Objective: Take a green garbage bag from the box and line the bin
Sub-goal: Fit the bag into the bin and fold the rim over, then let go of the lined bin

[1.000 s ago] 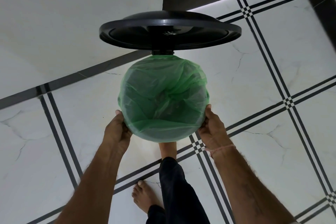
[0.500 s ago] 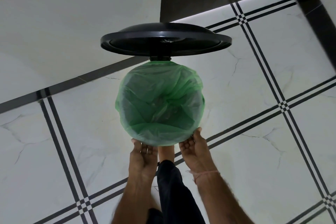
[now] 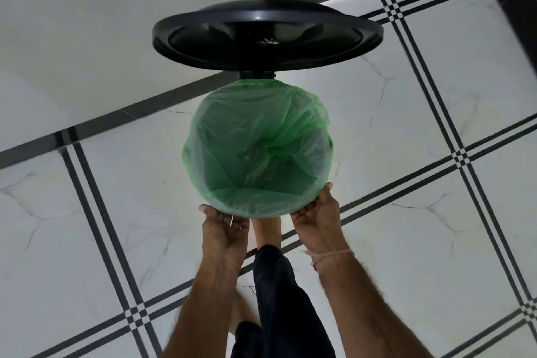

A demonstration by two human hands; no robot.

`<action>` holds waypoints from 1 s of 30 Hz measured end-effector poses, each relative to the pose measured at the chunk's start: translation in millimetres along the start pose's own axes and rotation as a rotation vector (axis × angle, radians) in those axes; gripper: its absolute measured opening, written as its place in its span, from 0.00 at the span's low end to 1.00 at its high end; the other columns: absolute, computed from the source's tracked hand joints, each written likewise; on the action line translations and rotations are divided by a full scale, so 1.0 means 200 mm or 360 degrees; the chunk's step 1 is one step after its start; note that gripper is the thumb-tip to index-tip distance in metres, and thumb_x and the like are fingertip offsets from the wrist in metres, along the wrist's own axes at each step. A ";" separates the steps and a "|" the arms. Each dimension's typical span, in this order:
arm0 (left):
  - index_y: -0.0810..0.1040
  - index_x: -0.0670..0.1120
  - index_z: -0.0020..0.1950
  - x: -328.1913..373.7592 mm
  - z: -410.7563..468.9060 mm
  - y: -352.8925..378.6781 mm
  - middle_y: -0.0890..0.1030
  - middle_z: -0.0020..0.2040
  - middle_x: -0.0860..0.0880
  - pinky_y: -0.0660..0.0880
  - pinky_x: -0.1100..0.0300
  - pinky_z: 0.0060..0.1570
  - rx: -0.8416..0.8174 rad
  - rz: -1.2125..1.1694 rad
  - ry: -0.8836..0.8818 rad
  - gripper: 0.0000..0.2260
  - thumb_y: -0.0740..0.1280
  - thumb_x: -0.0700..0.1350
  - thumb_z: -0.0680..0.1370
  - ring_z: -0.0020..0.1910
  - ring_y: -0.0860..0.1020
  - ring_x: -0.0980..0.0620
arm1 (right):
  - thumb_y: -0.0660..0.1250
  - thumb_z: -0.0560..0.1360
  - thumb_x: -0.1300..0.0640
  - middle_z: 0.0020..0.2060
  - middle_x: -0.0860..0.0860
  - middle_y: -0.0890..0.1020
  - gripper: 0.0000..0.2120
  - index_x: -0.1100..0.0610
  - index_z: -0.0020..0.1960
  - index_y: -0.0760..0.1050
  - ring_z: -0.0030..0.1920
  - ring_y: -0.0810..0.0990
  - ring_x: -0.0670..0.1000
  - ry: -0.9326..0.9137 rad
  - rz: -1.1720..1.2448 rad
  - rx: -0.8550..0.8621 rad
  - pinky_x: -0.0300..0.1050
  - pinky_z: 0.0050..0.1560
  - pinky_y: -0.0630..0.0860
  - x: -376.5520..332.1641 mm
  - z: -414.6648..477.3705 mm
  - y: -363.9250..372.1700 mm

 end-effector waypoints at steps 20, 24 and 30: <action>0.77 0.45 0.66 0.24 -0.02 -0.08 0.80 0.65 0.46 0.74 0.48 0.60 0.0193 0.0858 0.0049 0.28 0.54 0.66 0.83 0.61 0.78 0.47 | 0.52 0.85 0.39 0.68 0.59 0.78 0.29 0.61 0.73 0.71 0.67 0.77 0.59 -0.0178 -0.1030 0.0191 0.57 0.67 0.74 -0.40 -0.08 0.06; 0.68 0.45 0.78 0.58 -0.17 0.22 0.73 0.76 0.47 0.71 0.49 0.63 0.0070 0.0945 0.0402 0.33 0.55 0.67 0.82 0.70 0.73 0.47 | 0.56 0.85 0.41 0.64 0.59 0.77 0.15 0.50 0.60 0.73 0.64 0.76 0.54 -0.0778 -0.1124 0.0018 0.56 0.67 0.73 -0.70 -0.31 0.41; 0.59 0.58 0.82 0.97 -0.60 0.90 0.62 0.82 0.57 0.62 0.44 0.76 -0.0402 0.1023 0.0917 0.32 0.56 0.69 0.81 0.80 0.62 0.52 | 0.54 0.85 0.41 0.77 0.47 0.71 0.24 0.47 0.77 0.69 0.77 0.67 0.48 -0.1036 -0.1072 -0.0424 0.49 0.76 0.61 -0.99 -0.60 1.00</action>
Point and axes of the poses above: each hand's wrist, its own z-axis towards the middle knuckle, its own y-axis out of the palm, x = y × z, the point moved 10 cm from there along z, towards the middle knuckle
